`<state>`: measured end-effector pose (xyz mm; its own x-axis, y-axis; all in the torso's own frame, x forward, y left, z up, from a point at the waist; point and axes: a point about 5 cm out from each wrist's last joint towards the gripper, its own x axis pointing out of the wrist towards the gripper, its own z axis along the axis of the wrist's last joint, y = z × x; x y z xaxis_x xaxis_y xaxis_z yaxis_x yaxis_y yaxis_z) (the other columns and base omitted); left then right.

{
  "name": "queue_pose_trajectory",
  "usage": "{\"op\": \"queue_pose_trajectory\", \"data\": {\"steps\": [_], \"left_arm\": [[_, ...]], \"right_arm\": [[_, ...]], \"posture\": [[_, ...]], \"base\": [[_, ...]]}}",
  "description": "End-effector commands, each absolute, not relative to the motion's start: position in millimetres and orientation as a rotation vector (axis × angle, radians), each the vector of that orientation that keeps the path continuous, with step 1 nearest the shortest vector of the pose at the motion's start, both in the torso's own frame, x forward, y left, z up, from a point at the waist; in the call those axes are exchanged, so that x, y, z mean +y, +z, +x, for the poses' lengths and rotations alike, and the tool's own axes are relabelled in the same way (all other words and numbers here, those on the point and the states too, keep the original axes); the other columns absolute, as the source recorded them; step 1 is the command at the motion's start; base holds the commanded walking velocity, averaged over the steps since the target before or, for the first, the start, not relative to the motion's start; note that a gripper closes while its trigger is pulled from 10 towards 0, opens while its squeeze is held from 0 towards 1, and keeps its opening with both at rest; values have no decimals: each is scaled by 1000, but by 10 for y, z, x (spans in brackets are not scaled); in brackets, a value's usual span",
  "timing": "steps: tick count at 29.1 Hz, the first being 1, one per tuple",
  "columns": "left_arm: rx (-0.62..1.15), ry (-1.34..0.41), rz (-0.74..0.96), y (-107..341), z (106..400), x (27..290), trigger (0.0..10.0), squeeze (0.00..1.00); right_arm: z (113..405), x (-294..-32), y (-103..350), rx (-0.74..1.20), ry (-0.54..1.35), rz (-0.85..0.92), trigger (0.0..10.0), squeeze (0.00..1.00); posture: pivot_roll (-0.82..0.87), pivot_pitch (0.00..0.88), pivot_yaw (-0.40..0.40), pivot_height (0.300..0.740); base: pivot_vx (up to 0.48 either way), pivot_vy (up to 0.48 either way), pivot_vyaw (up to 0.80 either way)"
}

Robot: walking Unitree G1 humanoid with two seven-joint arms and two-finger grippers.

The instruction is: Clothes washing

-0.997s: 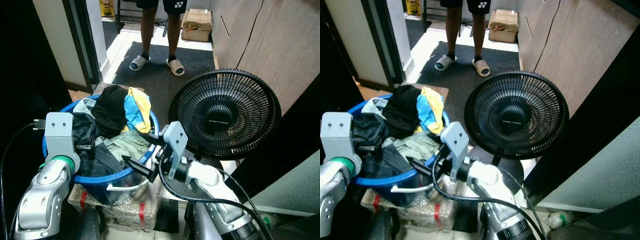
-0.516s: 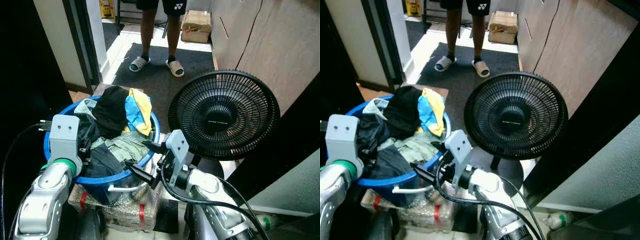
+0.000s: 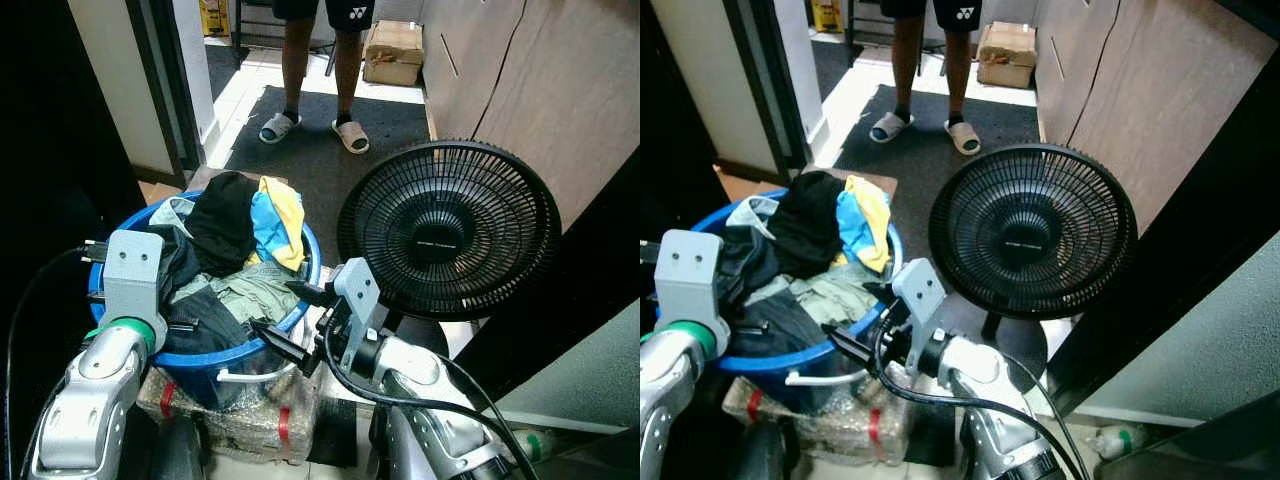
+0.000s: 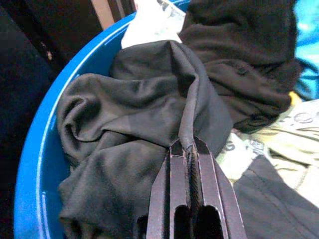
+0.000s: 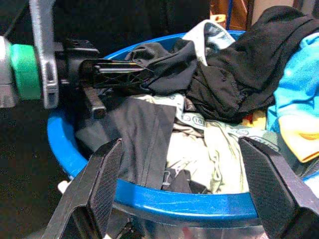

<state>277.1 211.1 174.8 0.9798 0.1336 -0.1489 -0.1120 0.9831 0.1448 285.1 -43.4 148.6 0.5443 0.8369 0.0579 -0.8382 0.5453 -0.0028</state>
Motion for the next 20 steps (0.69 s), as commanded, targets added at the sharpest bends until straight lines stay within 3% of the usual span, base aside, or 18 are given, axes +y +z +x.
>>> {"op": "queue_pose_trajectory", "data": {"steps": [1, 3, 4, 8, 12, 14, 17, 20], "left_arm": [[113, 87, 91, 1834, 2772, 2043, 667, 0], [113, 87, 91, 1834, 2772, 2043, 667, 0], [-32, -12, -69, 2205, 2841, 1850, 10000, 0], [-91, -55, -128, 2367, 2856, 1771, 10000, 0], [-277, -135, -265, 2907, 2967, 1597, 10000, 0], [-277, -135, -265, 2907, 2967, 1597, 10000, 0], [-412, -172, -363, 3323, 3058, 1611, 10000, 0], [-412, -172, -363, 3323, 3058, 1611, 10000, 0]], "right_arm": [[2881, -502, 1424, -20, 936, 36, 10000, 0], [2881, -502, 1424, -20, 936, 36, 10000, 0], [2949, -558, 1560, -84, 873, 48, 10000, 0], [2969, -577, 1606, -104, 856, 51, 10000, 0], [3001, -597, 1659, -129, 831, 51, 10000, 0], [3001, -597, 1659, -129, 831, 51, 10000, 0], [3010, -593, 1667, -135, 822, 54, 10000, 0], [3010, -593, 1667, -135, 822, 54, 10000, 0]], "posture": [[157, 96, -27, 483], [157, 96, -27, 483], [160, 90, -28, 483], [160, 90, -28, 483], [164, 81, -29, 483], [164, 81, -29, 483], [163, 75, -25, 483], [163, 75, -25, 483]], "base": [[0, 0, 0], [0, 0, 0], [0, 0, 0], [0, 0, 0], [0, 0, 0], [0, 0, 0], [0, 0, 0], [0, 0, 0]]}}
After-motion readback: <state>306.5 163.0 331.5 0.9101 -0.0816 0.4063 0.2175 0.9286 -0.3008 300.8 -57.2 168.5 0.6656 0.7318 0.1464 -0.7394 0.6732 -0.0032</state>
